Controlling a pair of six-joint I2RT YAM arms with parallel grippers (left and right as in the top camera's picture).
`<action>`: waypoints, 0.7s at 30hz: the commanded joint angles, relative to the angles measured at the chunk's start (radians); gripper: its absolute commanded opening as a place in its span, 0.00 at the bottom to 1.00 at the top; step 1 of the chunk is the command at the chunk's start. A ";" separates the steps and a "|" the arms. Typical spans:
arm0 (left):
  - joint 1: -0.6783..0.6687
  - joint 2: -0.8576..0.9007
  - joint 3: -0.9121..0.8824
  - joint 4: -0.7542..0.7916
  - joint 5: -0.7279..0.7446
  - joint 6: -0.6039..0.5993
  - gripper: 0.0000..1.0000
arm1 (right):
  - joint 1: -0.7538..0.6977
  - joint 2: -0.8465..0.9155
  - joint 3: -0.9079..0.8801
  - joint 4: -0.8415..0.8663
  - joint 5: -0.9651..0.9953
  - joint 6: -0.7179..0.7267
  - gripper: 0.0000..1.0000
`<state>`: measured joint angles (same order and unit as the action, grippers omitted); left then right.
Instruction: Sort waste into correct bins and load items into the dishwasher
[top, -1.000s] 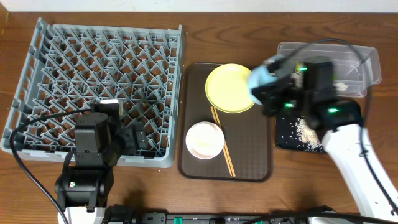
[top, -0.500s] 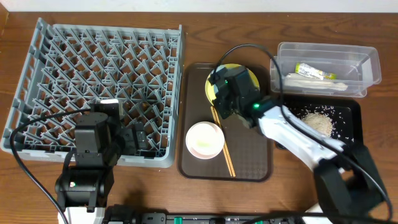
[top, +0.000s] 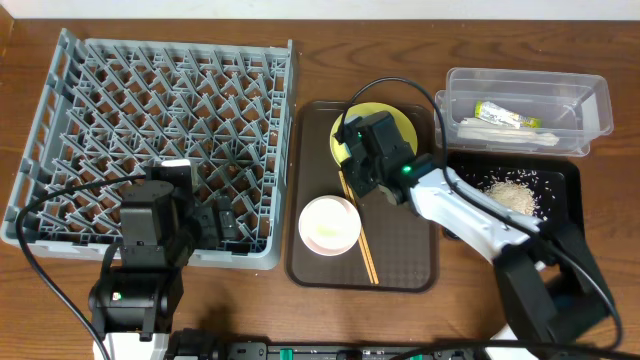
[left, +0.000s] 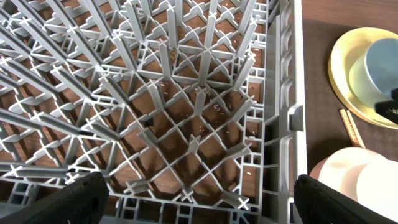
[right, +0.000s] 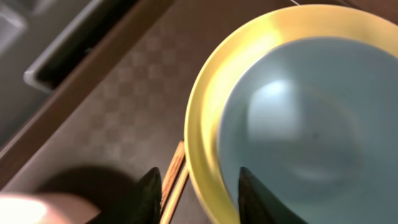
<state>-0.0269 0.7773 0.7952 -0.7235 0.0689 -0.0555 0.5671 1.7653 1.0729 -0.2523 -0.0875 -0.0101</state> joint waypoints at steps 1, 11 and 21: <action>0.005 -0.001 0.021 0.002 0.002 -0.009 0.98 | 0.009 -0.140 0.051 -0.047 -0.024 0.056 0.43; 0.005 -0.001 0.021 0.002 0.002 -0.009 0.98 | 0.043 -0.227 0.056 -0.384 -0.235 0.156 0.49; 0.005 -0.001 0.021 0.002 0.002 -0.009 0.98 | 0.118 -0.048 0.056 -0.433 -0.214 0.237 0.27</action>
<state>-0.0273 0.7773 0.7952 -0.7235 0.0689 -0.0555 0.6724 1.6711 1.1297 -0.6842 -0.3035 0.1707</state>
